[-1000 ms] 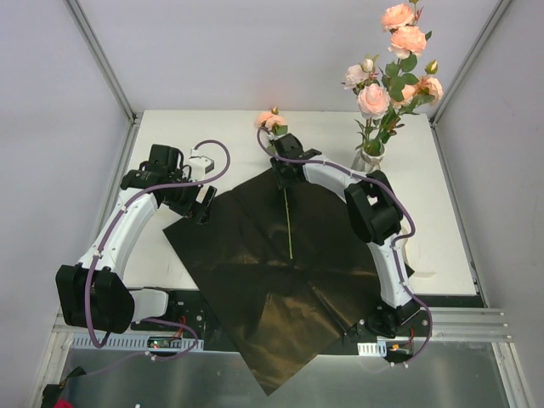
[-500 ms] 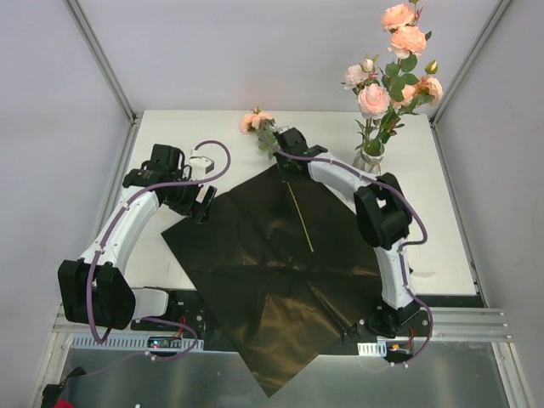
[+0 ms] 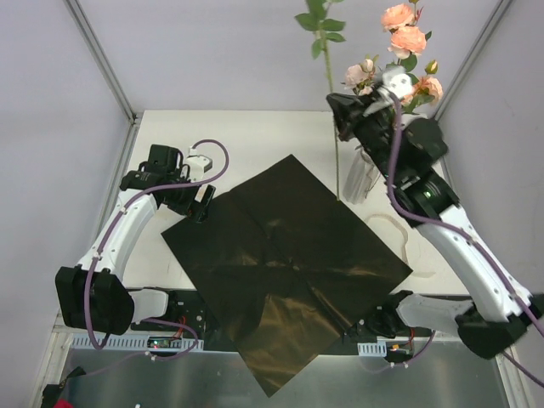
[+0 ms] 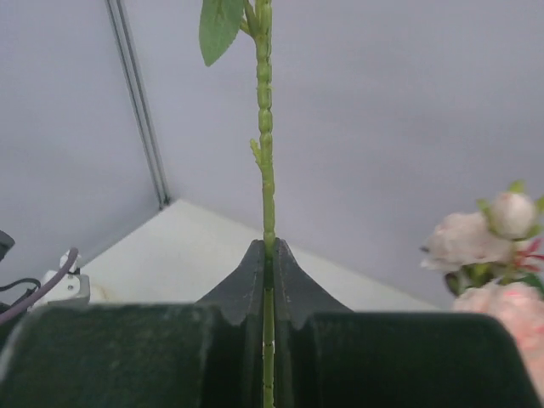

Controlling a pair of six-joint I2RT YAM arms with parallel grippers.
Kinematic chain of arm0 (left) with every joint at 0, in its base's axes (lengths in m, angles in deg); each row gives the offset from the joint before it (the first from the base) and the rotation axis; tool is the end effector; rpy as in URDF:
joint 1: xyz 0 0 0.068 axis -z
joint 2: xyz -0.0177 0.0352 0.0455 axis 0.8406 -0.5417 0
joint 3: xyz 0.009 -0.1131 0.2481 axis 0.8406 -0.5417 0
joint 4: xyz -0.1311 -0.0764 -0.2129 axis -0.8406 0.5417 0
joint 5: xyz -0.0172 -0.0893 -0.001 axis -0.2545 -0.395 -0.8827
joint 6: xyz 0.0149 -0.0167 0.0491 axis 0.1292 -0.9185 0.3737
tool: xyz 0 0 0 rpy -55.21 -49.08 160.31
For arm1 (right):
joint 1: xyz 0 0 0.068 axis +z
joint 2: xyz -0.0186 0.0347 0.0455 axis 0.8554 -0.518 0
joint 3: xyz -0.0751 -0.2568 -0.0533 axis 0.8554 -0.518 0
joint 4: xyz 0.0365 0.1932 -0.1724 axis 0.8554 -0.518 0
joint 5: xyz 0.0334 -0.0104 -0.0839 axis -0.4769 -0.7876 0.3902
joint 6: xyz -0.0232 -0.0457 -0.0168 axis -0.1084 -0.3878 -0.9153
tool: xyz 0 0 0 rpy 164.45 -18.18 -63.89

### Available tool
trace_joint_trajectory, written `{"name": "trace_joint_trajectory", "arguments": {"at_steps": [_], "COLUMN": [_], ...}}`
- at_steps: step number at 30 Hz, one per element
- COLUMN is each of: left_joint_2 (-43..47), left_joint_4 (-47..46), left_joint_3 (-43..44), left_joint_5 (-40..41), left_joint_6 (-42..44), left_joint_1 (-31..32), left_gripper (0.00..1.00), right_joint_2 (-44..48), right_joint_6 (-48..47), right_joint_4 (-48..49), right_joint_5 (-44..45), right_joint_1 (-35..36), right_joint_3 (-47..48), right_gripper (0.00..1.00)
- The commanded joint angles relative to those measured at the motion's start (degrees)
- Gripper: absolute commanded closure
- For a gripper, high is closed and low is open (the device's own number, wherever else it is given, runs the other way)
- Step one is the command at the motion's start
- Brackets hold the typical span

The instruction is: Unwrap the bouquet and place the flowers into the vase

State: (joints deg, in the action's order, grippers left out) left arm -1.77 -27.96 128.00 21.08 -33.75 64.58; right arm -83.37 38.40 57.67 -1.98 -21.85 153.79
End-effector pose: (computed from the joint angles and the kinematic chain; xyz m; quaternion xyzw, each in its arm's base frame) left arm 0.2497 -0.0423 0.2936 0.2620 0.9050 -0.1008 0.3198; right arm 0.2150 0.1585 0.5085 -0.2405 0.5587 0.1281 0.7834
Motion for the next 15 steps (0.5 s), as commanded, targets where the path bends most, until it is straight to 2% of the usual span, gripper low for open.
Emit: {"name": "trace_joint_trajectory", "arguments": {"at_steps": [1, 3, 7, 9, 15], "left_joint_2": [1.92, 2.00, 1.83, 1.48, 0.07], "left_joint_4": [-0.11, -0.11, -0.11, -0.11, -0.11], "left_joint_3": [0.32, 0.49, 1.11, 1.54, 3.48], "left_joint_5": [-0.12, -0.03, -0.38, -0.91, -2.75], "left_joint_6": [-0.76, -0.76, -0.59, -0.59, -0.68], "left_joint_1": [-0.87, -0.87, -0.96, -0.96, -0.96], "left_gripper": [0.13, 0.13, 0.13, 0.13, 0.13], "right_joint_2": [9.13, 13.78, 17.32, 16.89, 11.45], "right_joint_6": [-11.20, -13.24, -14.57, -13.87, -10.53], "right_joint_4": [13.36, 19.42, 27.78, 32.08, 39.91], "right_joint_5": [0.42, 3.75, 12.71, 15.97, 18.36], "right_joint_1": [-0.21, -1.00, -6.43, -8.55, -15.68], "right_joint_3": [-9.06, -13.00, -16.71, -17.33, -16.55], "right_gripper": [0.99, 0.99, 0.99, 0.99, 0.99]}}
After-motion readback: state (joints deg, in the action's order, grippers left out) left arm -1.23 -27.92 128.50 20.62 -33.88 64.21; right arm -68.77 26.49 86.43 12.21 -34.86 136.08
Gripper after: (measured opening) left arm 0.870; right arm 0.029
